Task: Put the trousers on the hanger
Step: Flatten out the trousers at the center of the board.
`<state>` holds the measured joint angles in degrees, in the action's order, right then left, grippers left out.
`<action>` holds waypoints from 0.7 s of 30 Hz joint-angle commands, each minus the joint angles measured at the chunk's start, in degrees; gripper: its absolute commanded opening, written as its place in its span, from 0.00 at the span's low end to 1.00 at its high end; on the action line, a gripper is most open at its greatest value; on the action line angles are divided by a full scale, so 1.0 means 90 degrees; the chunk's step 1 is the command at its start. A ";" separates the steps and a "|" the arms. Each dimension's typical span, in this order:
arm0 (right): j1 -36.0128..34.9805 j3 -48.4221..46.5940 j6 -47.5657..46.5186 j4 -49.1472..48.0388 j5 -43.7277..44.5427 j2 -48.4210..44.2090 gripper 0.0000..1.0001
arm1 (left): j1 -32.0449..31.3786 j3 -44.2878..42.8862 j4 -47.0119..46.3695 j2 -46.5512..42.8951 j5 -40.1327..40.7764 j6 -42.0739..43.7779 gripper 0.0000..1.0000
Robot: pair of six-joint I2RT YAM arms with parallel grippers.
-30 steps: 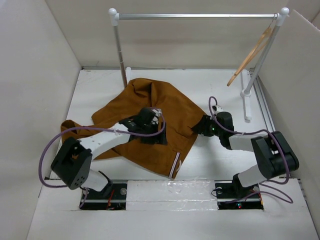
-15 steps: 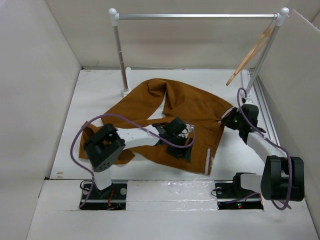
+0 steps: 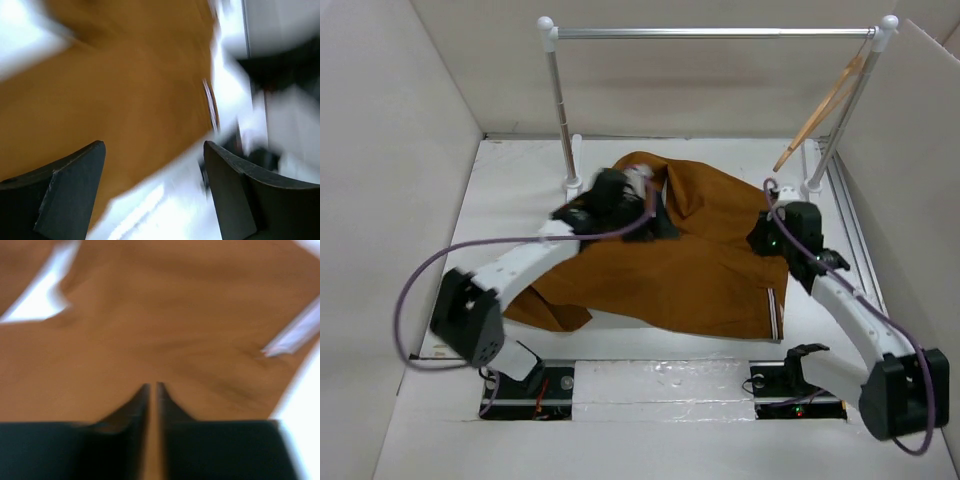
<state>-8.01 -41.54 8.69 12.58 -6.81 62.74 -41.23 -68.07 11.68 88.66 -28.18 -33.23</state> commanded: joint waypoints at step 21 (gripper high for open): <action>-0.6326 -0.3489 -0.2253 0.1384 -0.0075 0.3682 0.83 | 0.6613 0.0923 0.0763 -0.0009 0.1230 -0.0809 0.84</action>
<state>-62.78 -68.20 -6.63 20.45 -8.36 94.04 17.69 -59.27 19.68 88.05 -9.72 -39.09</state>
